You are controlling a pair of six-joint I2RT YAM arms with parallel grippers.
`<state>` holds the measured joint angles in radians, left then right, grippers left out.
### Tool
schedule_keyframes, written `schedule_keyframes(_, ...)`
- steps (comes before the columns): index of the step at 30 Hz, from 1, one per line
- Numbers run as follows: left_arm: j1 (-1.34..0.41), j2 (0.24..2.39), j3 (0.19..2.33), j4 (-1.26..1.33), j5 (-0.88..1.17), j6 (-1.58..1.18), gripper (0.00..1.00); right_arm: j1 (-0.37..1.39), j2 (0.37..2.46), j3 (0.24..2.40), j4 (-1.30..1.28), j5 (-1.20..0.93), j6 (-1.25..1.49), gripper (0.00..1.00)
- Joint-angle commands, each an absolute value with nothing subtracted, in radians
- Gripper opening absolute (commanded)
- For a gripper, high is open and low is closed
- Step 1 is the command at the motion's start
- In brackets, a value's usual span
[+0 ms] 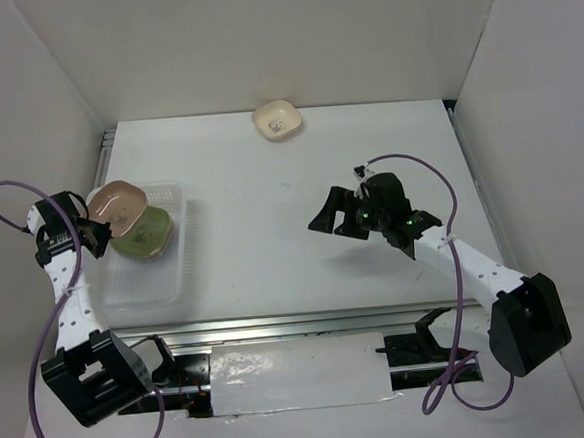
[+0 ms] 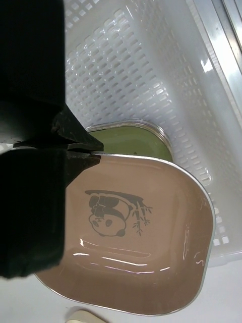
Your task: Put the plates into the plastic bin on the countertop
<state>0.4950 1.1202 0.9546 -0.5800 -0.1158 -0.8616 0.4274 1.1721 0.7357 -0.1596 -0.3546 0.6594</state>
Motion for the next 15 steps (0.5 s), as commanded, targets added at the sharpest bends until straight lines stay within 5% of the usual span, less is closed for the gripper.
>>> schedule_keyframes(1,0.497,1.118,0.948,-0.499,-0.054,-0.841,0.12,0.437,1.138,0.79,-0.159,-0.336,0.666,1.0)
schedule_keyframes(3,0.495,1.126,0.951,-0.502,-0.049,-0.836,0.34,0.44,1.134,0.796,-0.17,-0.33,0.666,1.0)
schedule_keyframes(4,0.495,1.124,0.953,-0.508,-0.051,-0.839,0.99,0.445,1.129,0.801,-0.172,-0.325,0.666,1.0)
schedule_keyframes(11,0.425,0.97,1.046,-0.571,-0.126,-0.819,0.99,0.416,1.138,0.825,-0.19,-0.304,0.663,1.0)
schedule_keyframes(15,0.246,0.94,1.106,-0.531,-0.15,-0.827,0.99,0.367,1.17,0.825,-0.146,-0.299,0.686,1.0)
